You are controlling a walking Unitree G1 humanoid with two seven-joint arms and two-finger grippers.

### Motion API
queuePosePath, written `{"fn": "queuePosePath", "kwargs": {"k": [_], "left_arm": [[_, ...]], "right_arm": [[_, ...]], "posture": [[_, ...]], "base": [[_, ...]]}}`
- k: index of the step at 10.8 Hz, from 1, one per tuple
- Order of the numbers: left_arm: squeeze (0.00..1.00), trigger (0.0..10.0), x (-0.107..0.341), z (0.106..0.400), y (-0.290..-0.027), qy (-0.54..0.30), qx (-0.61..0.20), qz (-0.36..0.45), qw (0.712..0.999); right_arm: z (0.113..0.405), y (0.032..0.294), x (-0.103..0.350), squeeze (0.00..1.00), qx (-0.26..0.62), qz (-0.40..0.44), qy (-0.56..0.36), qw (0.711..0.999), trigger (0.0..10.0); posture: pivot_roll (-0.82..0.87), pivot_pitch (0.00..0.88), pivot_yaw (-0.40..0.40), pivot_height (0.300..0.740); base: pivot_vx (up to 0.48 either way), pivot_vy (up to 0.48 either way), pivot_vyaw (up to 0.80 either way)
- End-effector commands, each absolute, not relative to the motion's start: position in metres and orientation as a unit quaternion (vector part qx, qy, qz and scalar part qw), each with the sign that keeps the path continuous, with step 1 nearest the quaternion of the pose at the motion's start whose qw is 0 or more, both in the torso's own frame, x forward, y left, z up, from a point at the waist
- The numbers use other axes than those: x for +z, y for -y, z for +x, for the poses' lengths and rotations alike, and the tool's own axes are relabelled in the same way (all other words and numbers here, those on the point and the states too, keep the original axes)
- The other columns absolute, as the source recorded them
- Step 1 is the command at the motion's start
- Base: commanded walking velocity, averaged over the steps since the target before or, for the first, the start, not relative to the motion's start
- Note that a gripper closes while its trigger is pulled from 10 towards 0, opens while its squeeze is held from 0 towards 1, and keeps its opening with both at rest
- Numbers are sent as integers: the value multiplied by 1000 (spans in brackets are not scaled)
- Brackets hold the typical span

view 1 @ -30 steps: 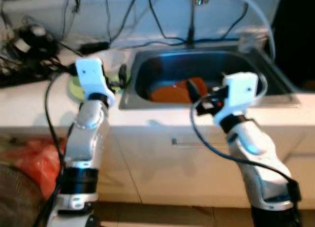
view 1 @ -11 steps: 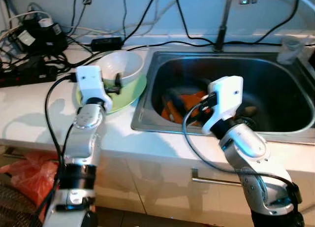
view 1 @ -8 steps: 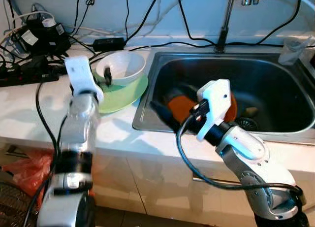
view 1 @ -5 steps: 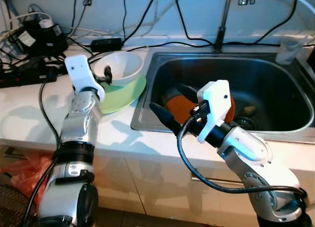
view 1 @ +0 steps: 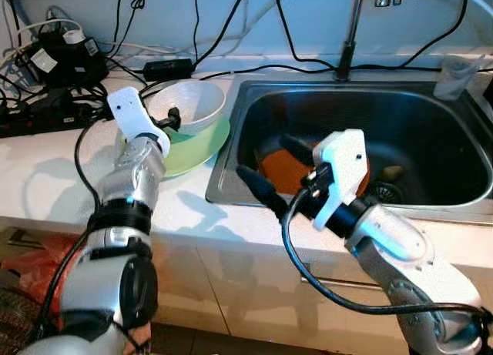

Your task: Kitchen organization

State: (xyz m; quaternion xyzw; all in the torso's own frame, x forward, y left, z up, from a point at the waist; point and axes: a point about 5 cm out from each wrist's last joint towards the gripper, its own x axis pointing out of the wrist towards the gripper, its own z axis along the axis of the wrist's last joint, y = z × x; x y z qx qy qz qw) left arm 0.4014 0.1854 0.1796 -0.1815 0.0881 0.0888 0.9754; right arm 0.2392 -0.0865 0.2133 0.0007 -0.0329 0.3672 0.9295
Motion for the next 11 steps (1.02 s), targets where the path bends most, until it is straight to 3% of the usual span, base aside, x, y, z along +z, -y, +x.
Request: {"fn": "queuePosePath", "kwargs": {"k": [1,2,3,4,11], "left_arm": [[0,10000,185,404,-188,-96,94,-191,972],[0,10000,185,406,-185,-116,89,-207,967],[0,3216,185,407,-183,-133,89,-229,960],[0,0,183,408,-184,-141,89,-245,955],[0,0,176,407,-196,-165,113,-279,939]], "right_arm": [[235,86,218,0,370,4,41,928,10000],[234,86,218,0,368,5,40,929,10000],[234,86,218,0,366,6,39,930,10000],[233,85,218,0,365,7,38,930,10000],[234,84,217,0,366,8,35,930,10000]], "posture": [[-184,0,139,740],[-186,0,142,740],[-186,0,145,740],[-186,0,147,740],[-177,0,147,740]], "base": [[0,0,0],[0,0,0],[0,0,0],[0,0,0],[0,0,0]]}}
